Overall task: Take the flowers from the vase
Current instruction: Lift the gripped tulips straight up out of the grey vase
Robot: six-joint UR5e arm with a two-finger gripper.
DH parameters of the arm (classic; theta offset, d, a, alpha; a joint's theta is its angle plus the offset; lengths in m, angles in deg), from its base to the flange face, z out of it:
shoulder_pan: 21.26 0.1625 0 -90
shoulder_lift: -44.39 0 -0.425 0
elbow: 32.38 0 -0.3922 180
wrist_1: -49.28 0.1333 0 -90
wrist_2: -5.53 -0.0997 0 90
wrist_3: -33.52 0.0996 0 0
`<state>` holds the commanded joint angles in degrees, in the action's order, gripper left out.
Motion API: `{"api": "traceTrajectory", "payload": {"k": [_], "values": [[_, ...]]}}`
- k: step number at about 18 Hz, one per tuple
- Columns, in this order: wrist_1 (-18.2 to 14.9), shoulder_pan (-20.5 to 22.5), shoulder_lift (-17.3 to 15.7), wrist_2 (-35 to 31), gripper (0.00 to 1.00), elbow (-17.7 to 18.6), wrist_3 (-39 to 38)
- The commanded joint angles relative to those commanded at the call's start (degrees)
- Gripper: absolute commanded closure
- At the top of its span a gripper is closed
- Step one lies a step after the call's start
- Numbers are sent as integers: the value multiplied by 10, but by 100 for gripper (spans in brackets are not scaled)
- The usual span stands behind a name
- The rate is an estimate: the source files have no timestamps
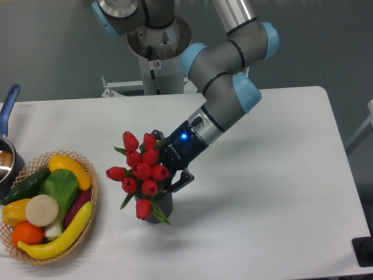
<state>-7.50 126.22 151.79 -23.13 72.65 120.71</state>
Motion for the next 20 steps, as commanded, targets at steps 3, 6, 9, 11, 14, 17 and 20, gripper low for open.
{"api": "traceTrajectory", "payload": {"k": [3,6,9,11,14,17,20], "values": [[0,3,-1,32,42,1,-5],[0,4,-3,33,49,-1,-31],[0,6,-6,34,49,-3,-34],[0,6,-12,33,49,-8,-55],[0,6,-34,33,49,-17,-85],[0,10,-49,33,49,-30,-119],[0,9,-75,34,49,-36,-148]]}}
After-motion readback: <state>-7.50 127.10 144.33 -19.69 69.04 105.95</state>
